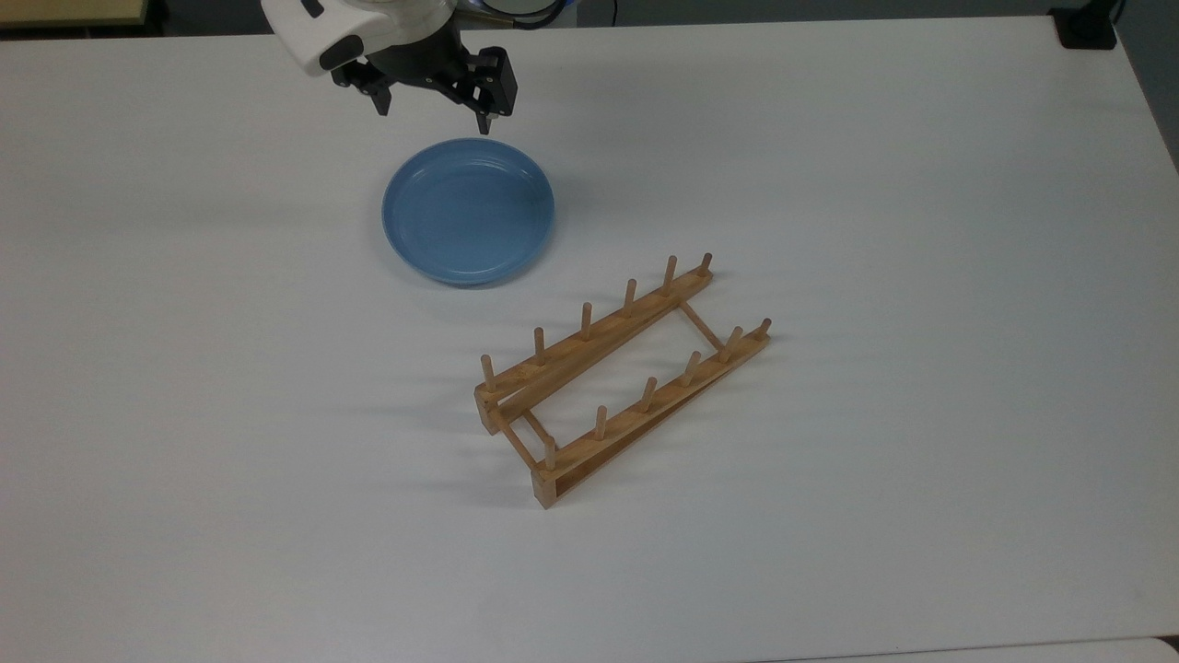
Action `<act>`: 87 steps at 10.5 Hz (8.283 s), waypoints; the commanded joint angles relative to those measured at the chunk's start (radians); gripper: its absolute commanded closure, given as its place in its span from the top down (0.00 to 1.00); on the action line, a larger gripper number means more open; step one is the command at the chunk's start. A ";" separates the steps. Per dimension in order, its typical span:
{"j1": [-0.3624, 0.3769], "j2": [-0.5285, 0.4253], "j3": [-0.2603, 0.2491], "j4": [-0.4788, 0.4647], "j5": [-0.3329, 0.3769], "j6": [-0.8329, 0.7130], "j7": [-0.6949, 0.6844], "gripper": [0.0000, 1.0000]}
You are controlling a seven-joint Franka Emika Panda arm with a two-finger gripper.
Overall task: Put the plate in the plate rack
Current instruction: 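Move the gripper over the rim of the light blue plate, then lower the gripper and close it on the plate rim, then lift the plate by its rim and tilt it upright, then carry the upright plate over the rack and lower it between pegs, then open the gripper and raise it away from the plate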
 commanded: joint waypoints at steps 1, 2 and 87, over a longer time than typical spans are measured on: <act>0.005 -0.034 -0.007 -0.010 -0.013 -0.021 -0.005 1.00; 0.005 -0.032 -0.007 -0.010 -0.013 -0.021 -0.005 1.00; 0.146 0.098 0.105 0.064 -0.370 0.411 0.353 1.00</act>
